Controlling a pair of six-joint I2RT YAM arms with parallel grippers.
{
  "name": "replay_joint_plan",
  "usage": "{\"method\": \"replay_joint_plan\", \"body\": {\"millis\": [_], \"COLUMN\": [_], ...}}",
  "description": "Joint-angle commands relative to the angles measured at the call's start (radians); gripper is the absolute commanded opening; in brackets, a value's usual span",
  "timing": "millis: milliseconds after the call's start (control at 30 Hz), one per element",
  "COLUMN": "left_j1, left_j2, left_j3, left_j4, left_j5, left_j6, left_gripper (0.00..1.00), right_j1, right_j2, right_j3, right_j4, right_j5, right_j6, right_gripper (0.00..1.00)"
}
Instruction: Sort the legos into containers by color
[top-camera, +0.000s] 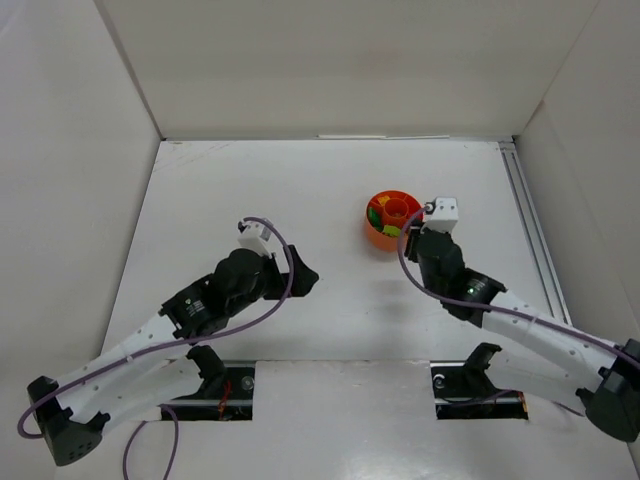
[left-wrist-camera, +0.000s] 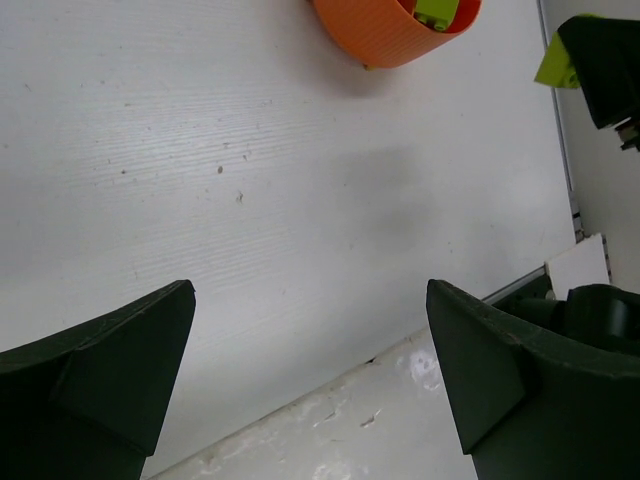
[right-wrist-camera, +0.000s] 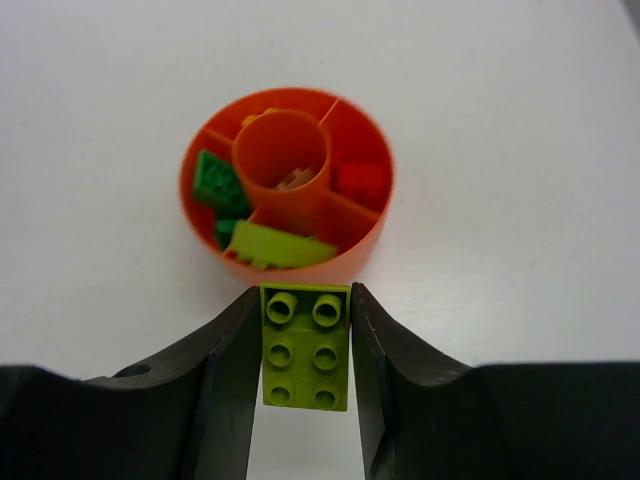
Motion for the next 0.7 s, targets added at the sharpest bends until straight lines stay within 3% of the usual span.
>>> {"method": "replay_joint_plan", "body": {"millis": [0, 33, 133, 200, 233, 300, 467, 667], "left_j1": [0.003, 0.003, 0.003, 0.003, 0.003, 0.003, 0.003, 0.003], "left_j2": [0.037, 0.047, 0.079, 0.090, 0.100, 0.110, 0.131, 0.165], "left_j3": [0.056, 0.069, 0.080, 0.089, 0.089, 0.089, 0.089, 0.099], "left_j4": [0.084, 0.085, 0.129, 0.158, 0.158, 0.180, 0.201, 0.201], "left_j5": [-0.030, -0.030, -0.030, -0.030, -0.030, -0.030, -0.041, -0.050], "left_j6": [0.058, 0.058, 0.085, 0.095, 0.095, 0.095, 0.095, 0.085], "left_gripper": [1.00, 1.00, 1.00, 1.00, 1.00, 1.00, 1.00, 1.00], "right_j1": [-0.137, -0.184, -0.350, -0.442, -0.467, -0.529, -0.586, -0.622], "right_j2": [-0.074, -0.085, -0.075, -0.017, 0.005, 0.046, 0.183, 0.221], "right_j3": [-0.106, -0.119, -0.158, -0.158, -0.144, -0.126, -0.103, -0.176], "right_j4": [0.394, 0.430, 0.551, 0.591, 0.602, 0.631, 0.770, 0.962], "right_j5": [-0.251, -0.446, -0.771, -0.929, -0.930, -1.116, -1.246, -1.376], "right_j6": [-0.484, -0.541, -0.713, -0.762, -0.763, -0.784, -0.770, -0.712], "right_gripper": [0.18, 0.18, 0.18, 0.16, 0.16, 0.13, 0.13, 0.16]}}
